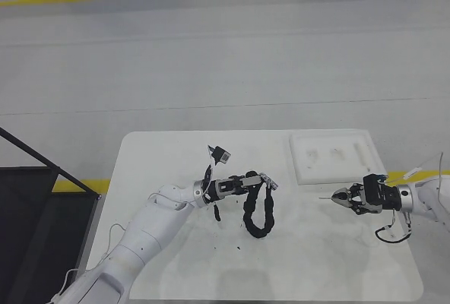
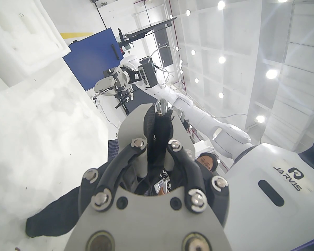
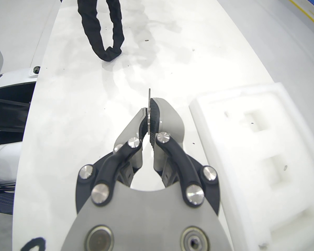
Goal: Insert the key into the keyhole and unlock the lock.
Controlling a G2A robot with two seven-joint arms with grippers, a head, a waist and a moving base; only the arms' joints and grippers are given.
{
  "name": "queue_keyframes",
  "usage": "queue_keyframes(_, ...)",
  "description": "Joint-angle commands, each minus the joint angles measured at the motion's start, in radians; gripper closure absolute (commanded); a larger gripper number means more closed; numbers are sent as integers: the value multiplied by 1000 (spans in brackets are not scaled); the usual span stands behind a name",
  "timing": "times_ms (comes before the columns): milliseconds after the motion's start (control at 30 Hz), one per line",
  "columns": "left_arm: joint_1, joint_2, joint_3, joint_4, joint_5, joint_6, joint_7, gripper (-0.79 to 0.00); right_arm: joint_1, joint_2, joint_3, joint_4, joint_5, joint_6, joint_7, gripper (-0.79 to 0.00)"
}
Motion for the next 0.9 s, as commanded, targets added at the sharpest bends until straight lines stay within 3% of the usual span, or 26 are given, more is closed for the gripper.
queue_keyframes(0, 0, 0, 0, 0, 0, 0, 0, 0, 0, 0, 0, 0, 0, 0, 0, 0)
queue_keyframes(467, 0, 0, 0, 0, 0, 0, 0, 0, -102, -43, 24, -173, 221, -12, 12, 0)
queue_keyframes(667, 0, 0, 0, 0, 0, 0, 0, 0, -132, -89, 6, -154, 346, -26, 26, 0)
queue_keyframes(767, 0, 0, 0, 0, 0, 0, 0, 0, -132, -89, 6, -154, 346, -26, 26, 0)
queue_keyframes(867, 44, 2, -28, -49, -58, -32, 34, 0, -132, -89, 6, -154, 346, -26, 26, 0)
